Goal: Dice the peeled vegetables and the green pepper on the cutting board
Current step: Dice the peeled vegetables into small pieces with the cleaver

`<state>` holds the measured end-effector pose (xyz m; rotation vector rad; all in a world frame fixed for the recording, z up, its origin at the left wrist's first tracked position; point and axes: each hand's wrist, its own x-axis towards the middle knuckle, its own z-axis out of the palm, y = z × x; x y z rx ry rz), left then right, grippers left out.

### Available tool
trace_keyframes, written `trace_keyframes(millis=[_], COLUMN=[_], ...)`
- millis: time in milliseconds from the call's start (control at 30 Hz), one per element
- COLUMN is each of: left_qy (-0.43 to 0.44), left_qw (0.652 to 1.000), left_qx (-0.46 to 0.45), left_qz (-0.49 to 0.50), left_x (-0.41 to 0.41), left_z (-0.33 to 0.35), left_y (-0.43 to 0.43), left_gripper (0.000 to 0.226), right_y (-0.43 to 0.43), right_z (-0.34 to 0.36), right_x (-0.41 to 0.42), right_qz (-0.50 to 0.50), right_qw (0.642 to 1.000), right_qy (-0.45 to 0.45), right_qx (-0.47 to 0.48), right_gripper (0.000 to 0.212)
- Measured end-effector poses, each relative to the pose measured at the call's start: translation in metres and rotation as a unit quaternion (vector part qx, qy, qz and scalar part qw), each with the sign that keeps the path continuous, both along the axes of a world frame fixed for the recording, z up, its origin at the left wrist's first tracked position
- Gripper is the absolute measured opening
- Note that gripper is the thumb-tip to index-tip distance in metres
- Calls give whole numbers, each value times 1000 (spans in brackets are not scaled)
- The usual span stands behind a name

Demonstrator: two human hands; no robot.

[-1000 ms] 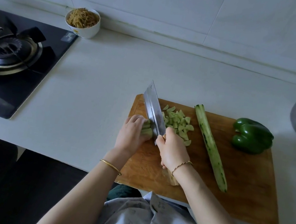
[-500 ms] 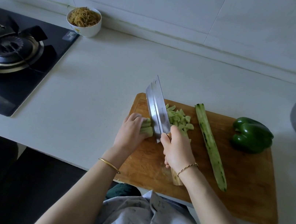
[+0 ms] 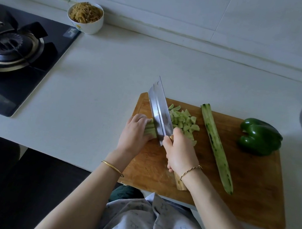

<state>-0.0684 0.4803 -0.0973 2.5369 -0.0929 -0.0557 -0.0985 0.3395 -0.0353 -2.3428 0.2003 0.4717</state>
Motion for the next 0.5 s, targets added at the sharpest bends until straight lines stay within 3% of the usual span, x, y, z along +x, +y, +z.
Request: trace_keyframes(millis=[167, 500], left_qy=[-4, 34], left_qw=[1000, 999], left_qx=[-17, -30], left_qz=[-2, -1], left_x=[0, 4], left_z=[1, 4], left_y=[0, 7], left_gripper=[44, 46], right_y=[7, -5], right_z=[-6, -3], right_x=[1, 3], right_qz=[1, -37], right_qw=[1000, 998], right_qy=[3, -13], right_qx=[-29, 41], right_gripper=[20, 24])
